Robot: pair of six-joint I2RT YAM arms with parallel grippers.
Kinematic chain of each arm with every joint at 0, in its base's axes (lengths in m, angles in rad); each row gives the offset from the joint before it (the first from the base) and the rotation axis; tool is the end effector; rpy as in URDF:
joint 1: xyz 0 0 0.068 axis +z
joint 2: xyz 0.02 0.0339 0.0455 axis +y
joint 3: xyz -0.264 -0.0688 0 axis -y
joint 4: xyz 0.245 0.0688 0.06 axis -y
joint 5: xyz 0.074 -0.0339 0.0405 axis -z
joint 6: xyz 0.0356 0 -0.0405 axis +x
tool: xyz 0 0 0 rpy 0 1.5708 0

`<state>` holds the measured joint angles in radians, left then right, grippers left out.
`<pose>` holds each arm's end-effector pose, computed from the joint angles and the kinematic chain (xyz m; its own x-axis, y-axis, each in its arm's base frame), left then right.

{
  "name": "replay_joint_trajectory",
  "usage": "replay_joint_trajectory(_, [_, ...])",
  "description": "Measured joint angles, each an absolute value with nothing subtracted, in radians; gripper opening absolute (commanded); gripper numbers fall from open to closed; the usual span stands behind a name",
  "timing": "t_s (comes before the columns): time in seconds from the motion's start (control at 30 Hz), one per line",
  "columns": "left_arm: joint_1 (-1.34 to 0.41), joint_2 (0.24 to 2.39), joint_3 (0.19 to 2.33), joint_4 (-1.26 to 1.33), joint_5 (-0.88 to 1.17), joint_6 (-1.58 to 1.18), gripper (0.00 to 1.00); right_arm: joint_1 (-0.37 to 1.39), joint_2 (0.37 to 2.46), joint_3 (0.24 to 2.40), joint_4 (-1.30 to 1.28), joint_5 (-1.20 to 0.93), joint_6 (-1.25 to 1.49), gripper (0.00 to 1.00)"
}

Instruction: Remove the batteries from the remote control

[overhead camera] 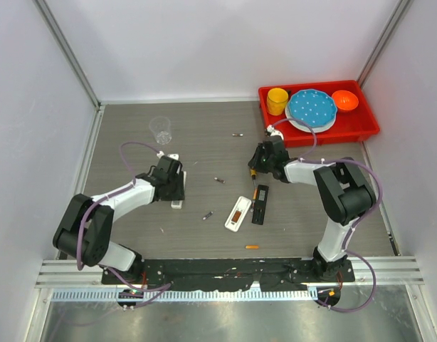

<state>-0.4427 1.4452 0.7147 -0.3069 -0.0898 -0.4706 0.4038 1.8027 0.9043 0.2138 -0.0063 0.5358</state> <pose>0.2409 -0.1107 0.1624 -0.8683 -0.0881 -0.4882 -0.0092 0.9868 -0.1617 0.3357 0.1437 0.1468 -0.7029 0.2548 -0.6641 -0.0448 0.9159 0.3989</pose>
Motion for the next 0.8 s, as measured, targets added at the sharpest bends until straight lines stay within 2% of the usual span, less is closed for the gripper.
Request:
replay_joint_trajectory(0.03, [-0.443,1.452,0.719,-0.304,-0.095,-0.477,0.17,0.404,1.809,0.910,0.206,-0.006,0.533,0.01])
replay_joint_trajectory(0.07, [-0.443,1.454,0.719,-0.302,-0.097,-0.485,0.33,0.404,1.820,0.923,0.194,-0.006,0.530,0.02])
replay_joint_trajectory(0.17, [-0.443,1.456,0.719,-0.299,-0.097,-0.494,0.56,0.404,1.858,0.976,0.177,-0.009,0.522,0.10])
replay_joint_trajectory(0.23, [-0.443,1.456,0.720,-0.291,-0.096,-0.496,0.65,0.404,1.875,0.996,0.177,-0.012,0.519,0.14])
replay_joint_trajectory(0.3, [-0.443,1.457,0.720,-0.274,-0.095,-0.497,0.72,0.404,1.879,1.001,0.177,-0.017,0.517,0.25])
replay_joint_trajectory(0.33, [-0.443,1.457,0.720,-0.268,-0.094,-0.498,0.75,0.404,1.880,1.001,0.177,-0.020,0.516,0.39])
replay_joint_trajectory(0.4, [-0.443,1.457,0.720,-0.262,-0.094,-0.496,0.81,0.404,1.880,1.001,0.178,-0.025,0.512,0.51])
replay_joint_trajectory(0.43, [-0.443,1.455,0.720,-0.260,-0.094,-0.495,0.84,0.404,1.879,1.003,0.182,-0.032,0.513,0.65])
replay_joint_trajectory(0.47, [-0.443,1.453,0.720,-0.260,-0.095,-0.495,0.90,0.404,1.879,1.007,0.184,-0.031,0.507,0.75])
replay_joint_trajectory(0.5, [-0.443,1.450,0.720,-0.259,-0.095,-0.494,0.96,0.404,1.879,1.008,0.194,-0.040,0.506,0.81])
replay_joint_trajectory(0.57, [-0.443,1.437,0.719,-0.258,-0.094,-0.492,1.00,0.406,1.875,1.012,0.204,-0.039,0.492,0.82])
replay_joint_trajectory(0.8, [-0.443,1.339,0.710,-0.209,-0.070,-0.490,1.00,0.408,1.867,1.012,0.196,-0.039,0.469,0.84])
